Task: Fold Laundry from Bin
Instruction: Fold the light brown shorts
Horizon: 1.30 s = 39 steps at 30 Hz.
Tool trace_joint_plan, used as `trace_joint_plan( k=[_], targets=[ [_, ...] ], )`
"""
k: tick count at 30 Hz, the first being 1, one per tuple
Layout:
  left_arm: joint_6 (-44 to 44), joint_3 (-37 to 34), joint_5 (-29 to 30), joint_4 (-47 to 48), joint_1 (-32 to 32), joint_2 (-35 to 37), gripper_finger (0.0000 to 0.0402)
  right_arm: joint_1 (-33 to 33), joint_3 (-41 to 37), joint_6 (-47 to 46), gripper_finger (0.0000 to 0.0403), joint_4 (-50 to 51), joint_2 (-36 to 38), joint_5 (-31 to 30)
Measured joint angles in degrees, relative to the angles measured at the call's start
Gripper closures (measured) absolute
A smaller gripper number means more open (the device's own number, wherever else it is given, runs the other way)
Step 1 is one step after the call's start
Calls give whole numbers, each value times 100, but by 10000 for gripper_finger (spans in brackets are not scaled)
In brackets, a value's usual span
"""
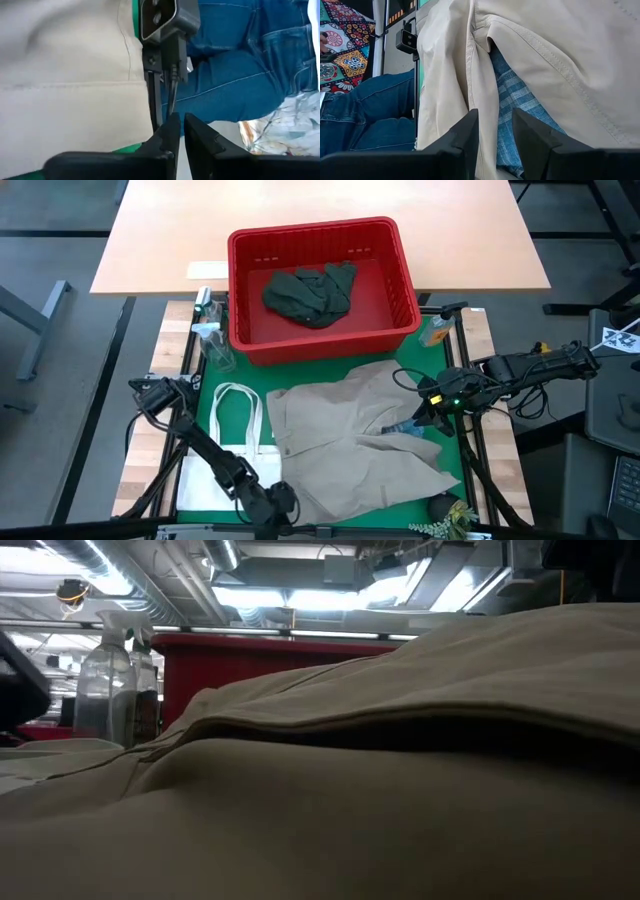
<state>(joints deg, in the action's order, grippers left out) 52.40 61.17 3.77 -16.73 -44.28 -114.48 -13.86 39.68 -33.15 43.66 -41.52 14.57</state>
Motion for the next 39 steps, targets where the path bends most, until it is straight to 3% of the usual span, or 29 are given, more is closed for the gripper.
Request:
trace_joint_plan(
  k=[18,29,34,39],
  targets=[
    [152,7,394,127,93,5,240,1,0,0,285,-4,1,0],
    [79,7,603,125,34,9,233,2,0,0,285,-4,0,0],
    [-786,9,682,126,-190,11,239,1,0,0,285,-4,0,-1],
    [-1673,9,1294,122,-318,11,232,0,0,0,285,-4,0,0]
  ],
)
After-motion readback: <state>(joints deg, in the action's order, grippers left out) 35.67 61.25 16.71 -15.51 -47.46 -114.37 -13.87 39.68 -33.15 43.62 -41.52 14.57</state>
